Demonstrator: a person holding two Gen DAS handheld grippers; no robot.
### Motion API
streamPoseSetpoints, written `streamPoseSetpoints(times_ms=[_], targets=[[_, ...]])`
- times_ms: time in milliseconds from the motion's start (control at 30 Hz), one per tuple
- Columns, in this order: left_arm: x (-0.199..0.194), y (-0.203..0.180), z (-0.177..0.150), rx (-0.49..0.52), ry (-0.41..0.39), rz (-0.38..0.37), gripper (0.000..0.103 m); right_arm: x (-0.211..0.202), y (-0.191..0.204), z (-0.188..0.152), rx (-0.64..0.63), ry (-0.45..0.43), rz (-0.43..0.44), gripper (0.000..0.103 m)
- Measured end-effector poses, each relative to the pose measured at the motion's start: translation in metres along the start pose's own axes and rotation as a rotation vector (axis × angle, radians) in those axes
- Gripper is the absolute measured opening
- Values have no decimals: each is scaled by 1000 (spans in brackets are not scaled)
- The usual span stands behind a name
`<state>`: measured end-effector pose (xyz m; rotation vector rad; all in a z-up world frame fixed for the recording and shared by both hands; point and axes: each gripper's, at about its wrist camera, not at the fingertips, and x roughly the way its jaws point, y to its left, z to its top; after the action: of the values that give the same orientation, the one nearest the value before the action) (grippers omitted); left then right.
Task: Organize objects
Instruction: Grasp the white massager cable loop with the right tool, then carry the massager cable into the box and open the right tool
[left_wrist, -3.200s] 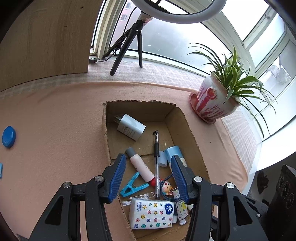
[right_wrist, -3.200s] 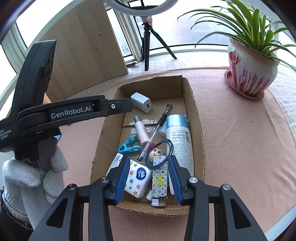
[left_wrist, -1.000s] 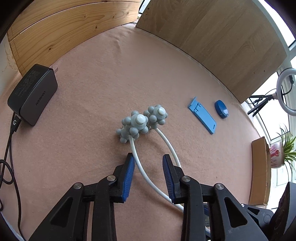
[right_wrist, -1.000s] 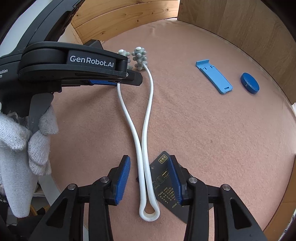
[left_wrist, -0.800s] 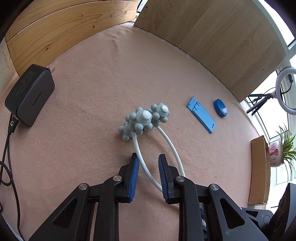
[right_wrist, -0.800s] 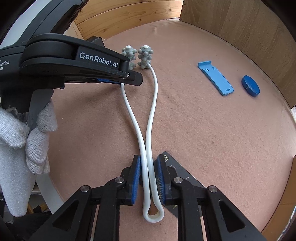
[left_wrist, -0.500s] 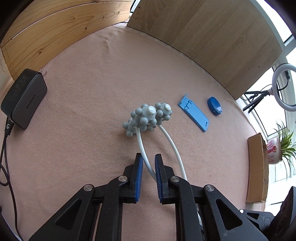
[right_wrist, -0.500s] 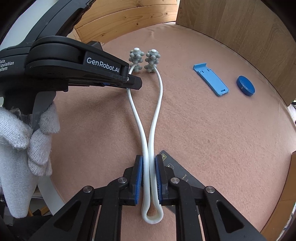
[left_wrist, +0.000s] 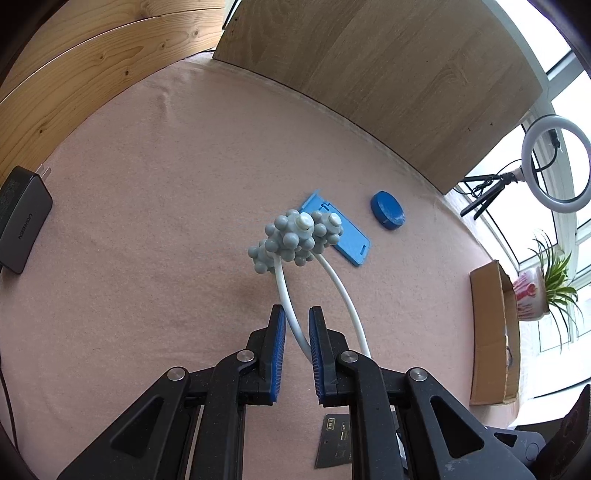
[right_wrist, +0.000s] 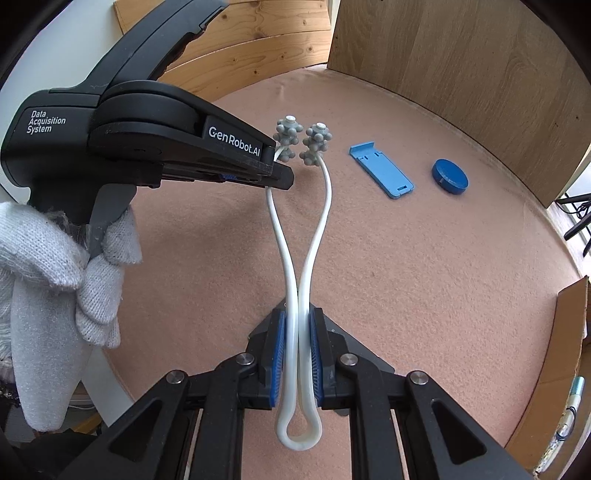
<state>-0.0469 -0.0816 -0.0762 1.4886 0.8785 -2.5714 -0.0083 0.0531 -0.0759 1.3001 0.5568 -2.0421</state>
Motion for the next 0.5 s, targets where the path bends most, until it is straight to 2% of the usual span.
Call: streamPoseSetpoints(times_ms=[300,500], targets=[[6,-62,5,80,-4,-58,13,-19,-39,-10,82,-33,-35,12],[17,-122,7,156,3,-108,13,-38,-74,-26,159,-58,-70,12]])
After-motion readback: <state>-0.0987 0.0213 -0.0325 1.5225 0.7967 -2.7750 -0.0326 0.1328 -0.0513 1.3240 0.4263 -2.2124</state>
